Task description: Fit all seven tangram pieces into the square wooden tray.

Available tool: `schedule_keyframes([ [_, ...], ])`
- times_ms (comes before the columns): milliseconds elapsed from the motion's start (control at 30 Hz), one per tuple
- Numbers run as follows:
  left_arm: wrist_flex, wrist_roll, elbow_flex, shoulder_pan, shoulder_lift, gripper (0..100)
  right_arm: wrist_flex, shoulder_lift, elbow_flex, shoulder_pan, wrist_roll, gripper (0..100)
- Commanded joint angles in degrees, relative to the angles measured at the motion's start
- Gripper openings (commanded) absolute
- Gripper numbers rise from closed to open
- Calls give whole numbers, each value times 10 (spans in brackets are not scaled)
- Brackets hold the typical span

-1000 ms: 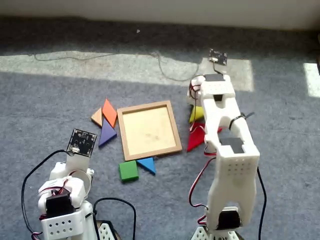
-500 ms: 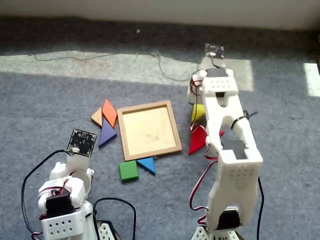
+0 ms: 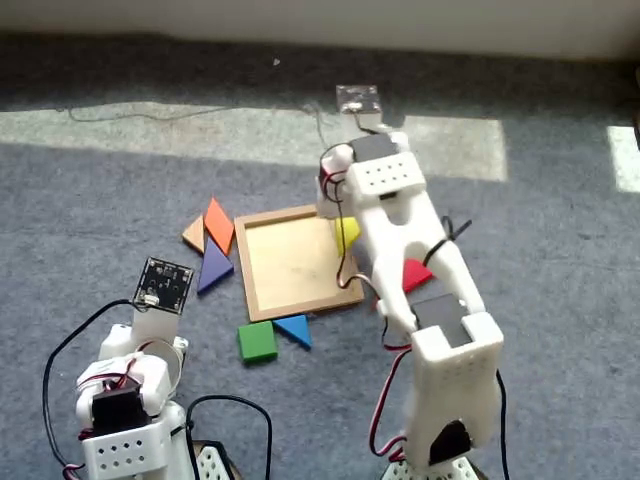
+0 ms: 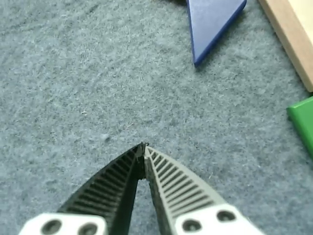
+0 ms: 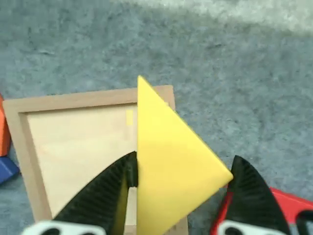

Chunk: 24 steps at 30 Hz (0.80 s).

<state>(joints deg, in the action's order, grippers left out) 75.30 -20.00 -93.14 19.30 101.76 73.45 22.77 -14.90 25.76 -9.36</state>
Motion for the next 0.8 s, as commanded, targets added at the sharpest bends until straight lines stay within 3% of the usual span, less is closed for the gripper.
schedule_keyframes([
  [0, -13, -4, 23, 2, 21, 11, 9, -40, -6, 77, 4, 211],
  [200, -13, -4, 23, 2, 21, 11, -63, -39, 72, 150, 2, 211],
  [433, -13, -4, 23, 1, 21, 11, -170, -39, 159, 183, 2, 211],
  [767, -13, -4, 23, 1, 21, 11, -181, -39, 164, 186, -25, 214],
])
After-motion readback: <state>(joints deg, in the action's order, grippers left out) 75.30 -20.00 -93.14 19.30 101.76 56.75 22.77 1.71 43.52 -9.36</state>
